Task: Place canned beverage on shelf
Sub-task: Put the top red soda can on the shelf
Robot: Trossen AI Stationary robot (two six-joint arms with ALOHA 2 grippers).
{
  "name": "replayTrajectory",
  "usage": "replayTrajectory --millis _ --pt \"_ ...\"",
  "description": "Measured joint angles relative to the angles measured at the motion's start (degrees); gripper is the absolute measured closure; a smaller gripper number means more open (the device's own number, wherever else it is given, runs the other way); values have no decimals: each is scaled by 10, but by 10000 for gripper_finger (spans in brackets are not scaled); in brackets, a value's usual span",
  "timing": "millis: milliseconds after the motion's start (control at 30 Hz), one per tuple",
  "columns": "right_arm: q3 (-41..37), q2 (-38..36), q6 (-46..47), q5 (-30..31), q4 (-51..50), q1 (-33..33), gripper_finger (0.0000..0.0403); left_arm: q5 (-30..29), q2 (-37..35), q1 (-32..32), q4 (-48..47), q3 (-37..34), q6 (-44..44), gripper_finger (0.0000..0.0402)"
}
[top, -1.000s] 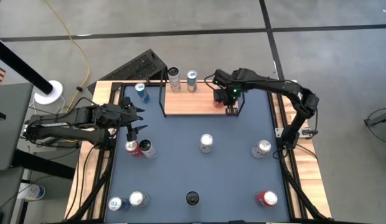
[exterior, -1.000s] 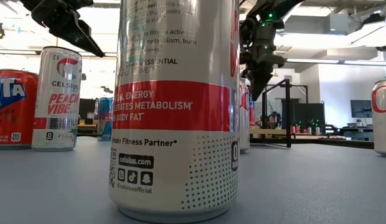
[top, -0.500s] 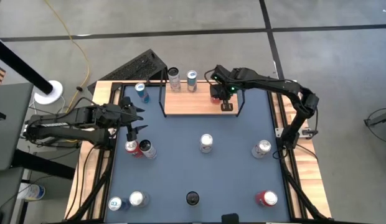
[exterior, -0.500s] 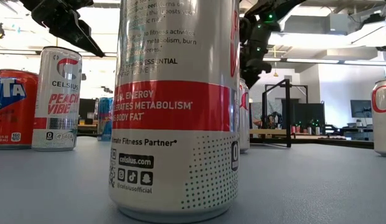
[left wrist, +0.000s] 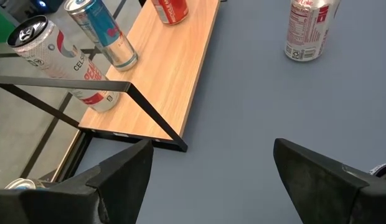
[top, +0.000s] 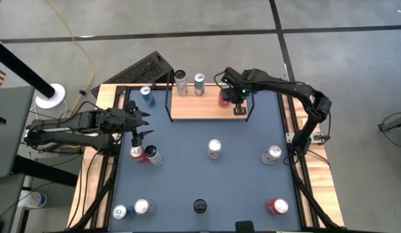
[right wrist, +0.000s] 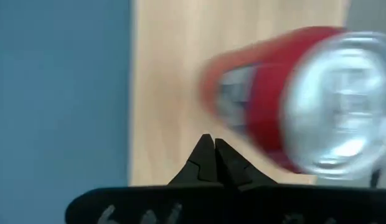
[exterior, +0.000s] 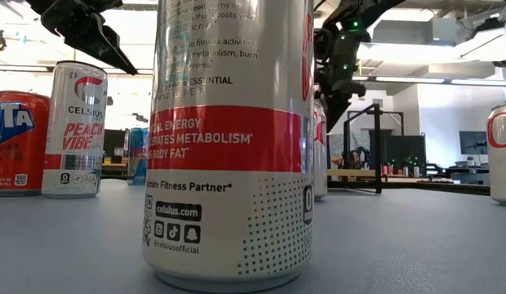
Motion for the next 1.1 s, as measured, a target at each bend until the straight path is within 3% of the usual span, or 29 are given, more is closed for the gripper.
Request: replayTrajectory --millis 433,733,1100 --pt "0 0 -19 -1 92 -35 403 0 0 0 0 0 -1 79" --pt "0 0 -11 -41 68 -31 403 0 0 0 0 0 -2 79" --pt "0 5 -7 -48 144 -19 403 0 0 0 0 0 -2 79"
